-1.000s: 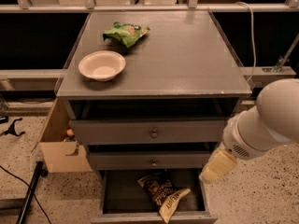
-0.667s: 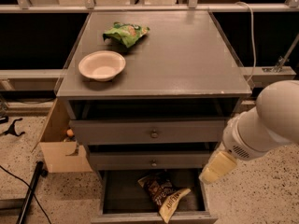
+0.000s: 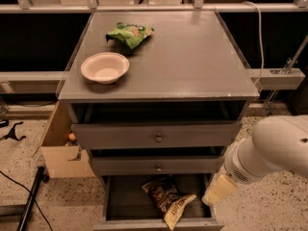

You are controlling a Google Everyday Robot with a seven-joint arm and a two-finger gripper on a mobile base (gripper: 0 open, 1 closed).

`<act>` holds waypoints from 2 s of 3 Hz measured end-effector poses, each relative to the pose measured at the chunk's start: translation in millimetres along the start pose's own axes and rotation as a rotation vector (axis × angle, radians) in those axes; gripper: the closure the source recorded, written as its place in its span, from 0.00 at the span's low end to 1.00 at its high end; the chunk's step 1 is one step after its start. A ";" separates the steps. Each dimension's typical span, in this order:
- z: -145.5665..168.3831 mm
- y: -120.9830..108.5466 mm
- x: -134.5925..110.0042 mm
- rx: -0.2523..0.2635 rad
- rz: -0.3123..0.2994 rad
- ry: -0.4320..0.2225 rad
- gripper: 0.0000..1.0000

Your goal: Pick brown chip bag from bottom drawer and place on counter

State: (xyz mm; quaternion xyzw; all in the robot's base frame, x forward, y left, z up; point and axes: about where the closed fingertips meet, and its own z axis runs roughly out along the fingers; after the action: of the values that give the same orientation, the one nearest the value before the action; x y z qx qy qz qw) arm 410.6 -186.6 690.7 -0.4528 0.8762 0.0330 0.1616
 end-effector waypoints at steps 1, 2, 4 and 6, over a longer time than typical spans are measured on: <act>34.5 4.2 15.7 -0.021 0.013 -0.025 0.00; 69.8 7.3 31.7 -0.021 0.029 -0.074 0.00; 103.3 8.8 45.9 -0.013 0.043 -0.137 0.00; 135.7 4.0 51.1 0.025 0.021 -0.129 0.00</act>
Offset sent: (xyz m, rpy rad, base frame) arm -0.0033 -0.0128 -0.1224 0.1357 -0.0722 -0.0383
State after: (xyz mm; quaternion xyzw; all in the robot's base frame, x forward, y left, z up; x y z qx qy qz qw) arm 414.2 -196.6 546.1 -0.4383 0.8691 0.0528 0.2231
